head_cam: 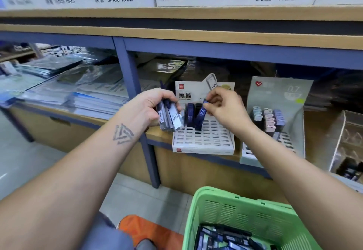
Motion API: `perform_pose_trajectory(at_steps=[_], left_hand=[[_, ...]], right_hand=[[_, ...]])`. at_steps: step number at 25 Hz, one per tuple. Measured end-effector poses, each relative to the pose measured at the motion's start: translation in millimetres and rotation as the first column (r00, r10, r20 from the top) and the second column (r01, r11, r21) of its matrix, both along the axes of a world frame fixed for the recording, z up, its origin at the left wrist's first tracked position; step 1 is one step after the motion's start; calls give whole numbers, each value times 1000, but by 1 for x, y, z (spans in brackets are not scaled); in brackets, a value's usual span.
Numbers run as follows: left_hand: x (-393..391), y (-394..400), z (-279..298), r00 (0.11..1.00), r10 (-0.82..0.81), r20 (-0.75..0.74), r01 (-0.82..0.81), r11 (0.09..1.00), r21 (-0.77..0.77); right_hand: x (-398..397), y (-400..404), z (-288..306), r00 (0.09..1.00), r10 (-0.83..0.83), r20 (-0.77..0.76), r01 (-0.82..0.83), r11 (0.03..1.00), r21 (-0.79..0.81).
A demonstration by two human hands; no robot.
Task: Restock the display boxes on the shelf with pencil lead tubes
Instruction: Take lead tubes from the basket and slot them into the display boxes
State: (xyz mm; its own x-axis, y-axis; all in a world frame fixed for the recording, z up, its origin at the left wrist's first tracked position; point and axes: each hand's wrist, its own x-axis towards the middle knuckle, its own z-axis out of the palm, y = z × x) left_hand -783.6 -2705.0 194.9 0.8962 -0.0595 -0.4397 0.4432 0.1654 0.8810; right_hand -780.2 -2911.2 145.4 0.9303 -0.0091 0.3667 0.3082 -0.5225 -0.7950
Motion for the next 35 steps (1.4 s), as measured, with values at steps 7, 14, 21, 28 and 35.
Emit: perform_pose_trajectory(at_steps=[7,14,21,28,35], left_hand=[[1,7,-7,998,-25,-55,28,998,51],[3,12,-9,999,-30,-45,32,999,41],[0,9,-7,998,-42,-40,42,999,19],[1,9,-9,998,-46,-33,46,999,6],[3,-1,-9,997,-76,-14,74,994,-76]], right_hand=[[11,26,-14,995,22,102,3,972,-234],[22,35,-22,994,39,104,-2,943,-332],[26,38,-22,997,13,79,13,947,-321],[27,34,-25,996,-5,90,51,855,-516],[-14,28,15,935,183,-305,-132,975,180]])
